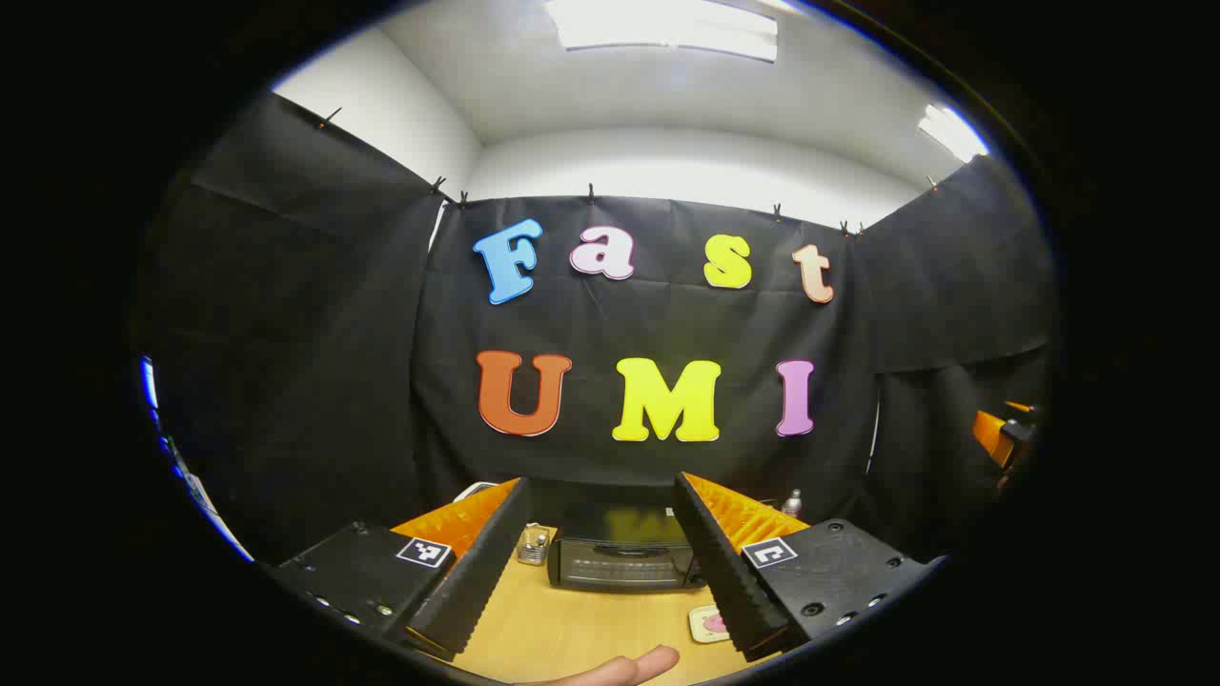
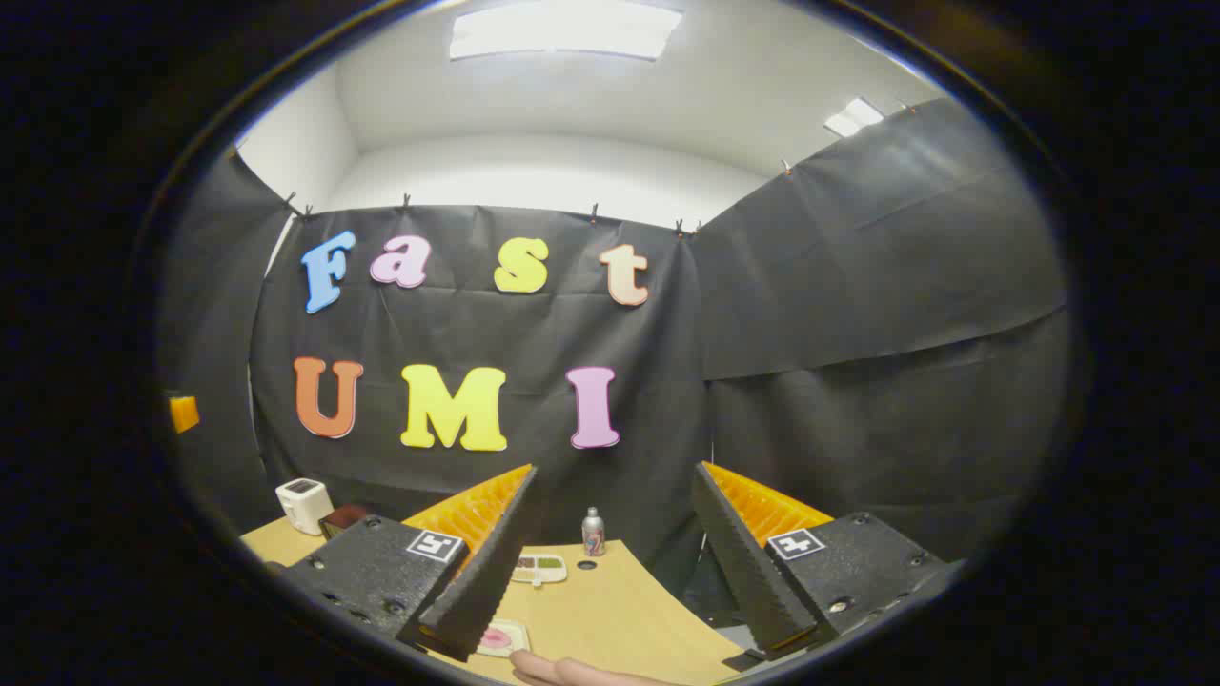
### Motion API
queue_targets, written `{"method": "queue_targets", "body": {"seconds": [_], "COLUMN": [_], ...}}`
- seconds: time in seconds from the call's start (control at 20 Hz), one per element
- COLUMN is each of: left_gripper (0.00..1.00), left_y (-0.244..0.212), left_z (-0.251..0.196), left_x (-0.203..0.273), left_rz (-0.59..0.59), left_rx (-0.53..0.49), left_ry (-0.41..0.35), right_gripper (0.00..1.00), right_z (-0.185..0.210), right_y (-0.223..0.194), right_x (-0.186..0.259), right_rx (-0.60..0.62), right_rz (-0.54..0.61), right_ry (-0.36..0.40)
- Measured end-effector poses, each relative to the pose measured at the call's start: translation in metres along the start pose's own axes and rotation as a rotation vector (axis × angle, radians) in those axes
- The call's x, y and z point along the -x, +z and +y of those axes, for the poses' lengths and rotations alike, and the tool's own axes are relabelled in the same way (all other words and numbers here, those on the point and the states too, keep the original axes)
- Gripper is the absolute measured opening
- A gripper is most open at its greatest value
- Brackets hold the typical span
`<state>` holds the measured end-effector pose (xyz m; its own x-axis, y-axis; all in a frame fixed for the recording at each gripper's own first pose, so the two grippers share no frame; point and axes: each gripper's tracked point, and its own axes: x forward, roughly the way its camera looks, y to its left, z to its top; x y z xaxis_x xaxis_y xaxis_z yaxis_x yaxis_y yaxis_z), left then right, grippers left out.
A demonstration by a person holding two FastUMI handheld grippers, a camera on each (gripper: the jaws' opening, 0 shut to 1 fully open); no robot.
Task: Open the electric oven with the left hand, put the food in, and close the electric oven.
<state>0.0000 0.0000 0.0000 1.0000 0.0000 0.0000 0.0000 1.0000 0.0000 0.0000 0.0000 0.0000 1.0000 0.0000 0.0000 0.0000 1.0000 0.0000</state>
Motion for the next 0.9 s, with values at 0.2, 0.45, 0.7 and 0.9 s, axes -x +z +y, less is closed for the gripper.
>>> {"method": "queue_targets", "body": {"seconds": [0.2,0.45,0.7,0.9], "left_gripper": [0.95,0.95,0.95,0.95], "left_y": [0.008,0.009,0.017,0.013], "left_z": [0.007,0.018,0.023,0.021], "left_x": [0.0,0.0,-0.005,-0.031], "left_rz": [-0.026,-0.031,-0.052,-0.045], "left_rx": [0.002,-0.009,0.016,0.023], "left_ry": [0.007,0.029,0.033,0.036], "right_gripper": [0.97,0.98,0.97,0.97], "right_z": [-0.011,-0.015,-0.02,-0.028], "right_y": [-0.002,-0.006,-0.009,-0.006], "right_x": [-0.004,-0.01,-0.013,-0.019], "right_rx": [0.005,-0.004,-0.017,-0.004], "right_rz": [0.0,0.007,0.012,-0.022], "right_ry": [-0.021,-0.023,-0.032,-0.04]}}
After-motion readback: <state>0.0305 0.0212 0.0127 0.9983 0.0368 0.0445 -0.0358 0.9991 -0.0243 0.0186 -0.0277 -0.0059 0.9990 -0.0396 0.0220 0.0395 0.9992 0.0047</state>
